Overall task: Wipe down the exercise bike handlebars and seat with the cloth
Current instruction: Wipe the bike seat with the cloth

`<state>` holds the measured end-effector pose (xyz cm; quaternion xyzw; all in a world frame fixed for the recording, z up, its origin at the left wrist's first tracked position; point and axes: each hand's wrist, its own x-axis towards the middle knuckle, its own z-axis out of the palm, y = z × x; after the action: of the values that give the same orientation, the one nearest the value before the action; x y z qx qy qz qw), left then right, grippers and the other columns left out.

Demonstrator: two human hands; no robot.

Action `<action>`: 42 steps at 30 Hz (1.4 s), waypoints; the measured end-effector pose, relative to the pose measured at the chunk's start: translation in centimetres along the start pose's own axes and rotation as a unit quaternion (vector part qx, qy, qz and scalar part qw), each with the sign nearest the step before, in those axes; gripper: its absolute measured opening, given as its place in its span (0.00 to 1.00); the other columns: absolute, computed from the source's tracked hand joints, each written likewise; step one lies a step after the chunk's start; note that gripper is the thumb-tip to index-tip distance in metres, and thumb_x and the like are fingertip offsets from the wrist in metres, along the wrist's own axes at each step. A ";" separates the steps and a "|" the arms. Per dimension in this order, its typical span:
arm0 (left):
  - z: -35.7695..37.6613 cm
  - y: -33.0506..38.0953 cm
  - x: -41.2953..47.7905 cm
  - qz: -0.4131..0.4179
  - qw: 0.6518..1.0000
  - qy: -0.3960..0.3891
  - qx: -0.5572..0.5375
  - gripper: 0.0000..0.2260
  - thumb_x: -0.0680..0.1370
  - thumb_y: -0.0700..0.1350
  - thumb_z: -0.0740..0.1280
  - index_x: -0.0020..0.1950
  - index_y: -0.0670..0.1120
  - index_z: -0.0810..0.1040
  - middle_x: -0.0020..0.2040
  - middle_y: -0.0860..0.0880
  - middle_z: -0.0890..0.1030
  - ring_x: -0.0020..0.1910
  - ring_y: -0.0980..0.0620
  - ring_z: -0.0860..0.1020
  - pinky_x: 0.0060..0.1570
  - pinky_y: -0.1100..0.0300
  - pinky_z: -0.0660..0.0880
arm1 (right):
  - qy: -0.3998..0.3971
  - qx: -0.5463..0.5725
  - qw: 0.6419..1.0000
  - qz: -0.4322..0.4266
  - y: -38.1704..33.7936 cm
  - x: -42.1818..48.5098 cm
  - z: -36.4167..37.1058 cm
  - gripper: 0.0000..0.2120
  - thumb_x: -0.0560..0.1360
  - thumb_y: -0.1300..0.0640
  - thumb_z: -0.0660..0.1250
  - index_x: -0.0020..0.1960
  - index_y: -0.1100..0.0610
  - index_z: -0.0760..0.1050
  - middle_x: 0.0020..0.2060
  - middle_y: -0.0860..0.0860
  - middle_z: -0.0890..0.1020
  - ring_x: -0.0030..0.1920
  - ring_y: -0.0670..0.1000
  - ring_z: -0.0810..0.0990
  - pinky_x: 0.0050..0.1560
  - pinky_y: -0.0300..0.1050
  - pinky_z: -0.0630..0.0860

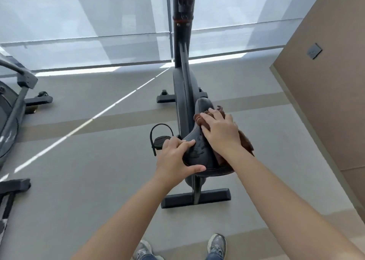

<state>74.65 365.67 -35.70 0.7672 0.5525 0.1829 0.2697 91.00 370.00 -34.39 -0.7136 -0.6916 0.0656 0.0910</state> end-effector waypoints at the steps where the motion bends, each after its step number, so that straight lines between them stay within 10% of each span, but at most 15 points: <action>1: -0.1 -0.2 0.2 0.011 1.000 -0.011 0.007 0.35 0.64 0.61 0.74 0.68 0.51 0.70 0.50 0.55 0.65 0.56 0.53 0.64 0.51 0.66 0.59 | -0.011 -0.005 1.000 0.013 -0.5 1.2 0.0 0.21 0.78 0.49 0.57 0.70 0.48 0.64 0.71 0.52 0.64 0.62 0.61 0.66 0.58 0.55 0.68; 13: -2.9 -3.1 3.0 0.174 0.974 -0.141 0.043 0.27 0.72 0.55 0.70 0.69 0.50 0.70 0.52 0.51 0.69 0.56 0.50 0.67 0.56 0.61 0.65 | 0.133 -0.031 0.979 0.152 -3.7 -7.7 1.3 0.16 0.69 0.56 0.71 0.57 0.56 0.78 0.57 0.56 0.80 0.50 0.64 0.76 0.40 0.56 0.76; 18: -4.6 -3.9 7.9 0.305 0.937 -0.146 0.091 0.22 0.76 0.58 0.56 0.64 0.49 0.76 0.59 0.45 0.76 0.59 0.43 0.73 0.58 0.48 0.70 | 0.104 0.023 0.959 0.263 -0.6 -4.4 -0.3 0.17 0.77 0.51 0.60 0.65 0.52 0.71 0.65 0.52 0.73 0.57 0.61 0.70 0.53 0.56 0.70; 28: -3.2 -1.4 16.5 0.453 0.809 -0.251 0.278 0.24 0.78 0.56 0.56 0.74 0.55 0.58 0.76 0.51 0.55 0.75 0.49 0.49 0.71 0.47 0.46 | 0.214 0.003 0.936 0.280 -4.7 -7.4 2.4 0.14 0.71 0.55 0.68 0.57 0.54 0.78 0.58 0.53 0.79 0.56 0.62 0.75 0.45 0.56 0.76; 36: -2.9 -1.7 18.0 0.519 0.791 -0.236 0.221 0.25 0.72 0.61 0.58 0.64 0.49 0.76 0.64 0.44 0.76 0.63 0.39 0.73 0.52 0.43 0.75 | 0.137 0.180 0.905 0.360 2.5 -4.6 0.3 0.17 0.76 0.51 0.61 0.65 0.48 0.71 0.65 0.48 0.72 0.59 0.58 0.69 0.60 0.50 0.67; 42: -2.4 -2.3 18.4 0.564 0.775 -0.197 0.206 0.24 0.77 0.61 0.52 0.61 0.48 0.78 0.60 0.44 0.78 0.58 0.40 0.75 0.47 0.48 0.77 | 0.306 0.193 0.851 0.381 -1.7 -8.0 2.5 0.20 0.71 0.41 0.60 0.58 0.49 0.77 0.59 0.48 0.76 0.57 0.55 0.70 0.55 0.42 0.67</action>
<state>77.51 384.10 -35.55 0.9978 -0.0198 0.0286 0.0572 88.49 362.13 -36.75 -0.8733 -0.2756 0.0054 0.4018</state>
